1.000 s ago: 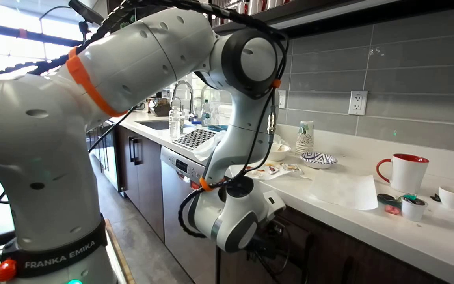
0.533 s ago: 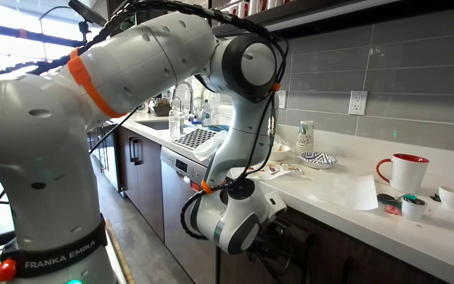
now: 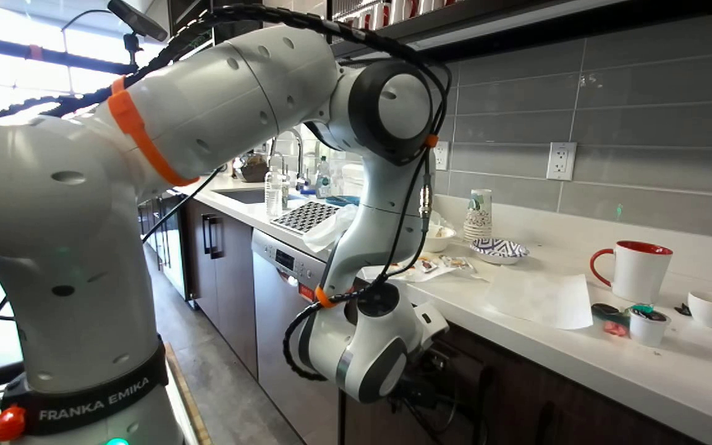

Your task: Put the tomato sachet inside the bin

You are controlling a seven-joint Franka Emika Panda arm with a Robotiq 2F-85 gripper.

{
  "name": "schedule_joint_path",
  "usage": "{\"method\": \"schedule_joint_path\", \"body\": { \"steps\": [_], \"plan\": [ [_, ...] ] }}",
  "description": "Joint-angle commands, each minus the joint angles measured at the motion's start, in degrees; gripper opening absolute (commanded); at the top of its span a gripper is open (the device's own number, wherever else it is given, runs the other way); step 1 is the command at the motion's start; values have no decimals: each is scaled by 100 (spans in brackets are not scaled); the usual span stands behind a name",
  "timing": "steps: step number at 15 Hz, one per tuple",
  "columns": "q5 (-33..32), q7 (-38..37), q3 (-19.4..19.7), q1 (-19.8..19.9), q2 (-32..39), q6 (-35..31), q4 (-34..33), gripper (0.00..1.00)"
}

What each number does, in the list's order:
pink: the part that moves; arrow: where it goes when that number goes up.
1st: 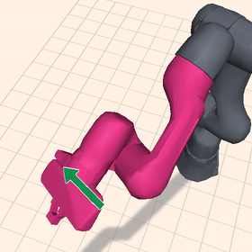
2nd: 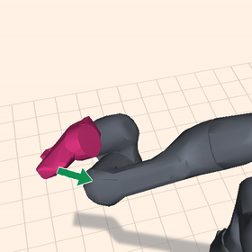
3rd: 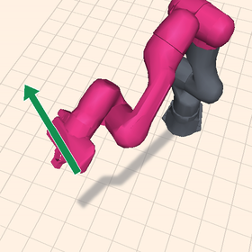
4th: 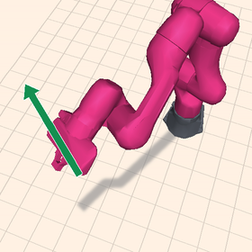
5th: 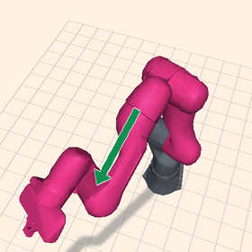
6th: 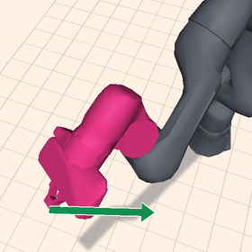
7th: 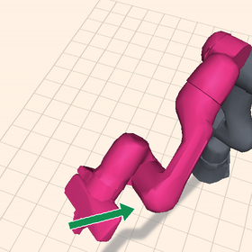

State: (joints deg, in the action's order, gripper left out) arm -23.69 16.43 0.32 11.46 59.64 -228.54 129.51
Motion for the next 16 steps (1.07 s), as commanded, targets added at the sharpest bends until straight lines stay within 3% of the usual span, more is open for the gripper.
{"method": "schedule_joint_path", "body": {
  "steps": [1, 12, 16],
  "plan": [
    [34, 10, 167, -335, 237, -172, -464, 0],
    [1030, 744, 759, -1483, 359, -416, -489, 0],
    [1153, 805, 851, -1709, 367, -373, -528, 0]
  ]
}}
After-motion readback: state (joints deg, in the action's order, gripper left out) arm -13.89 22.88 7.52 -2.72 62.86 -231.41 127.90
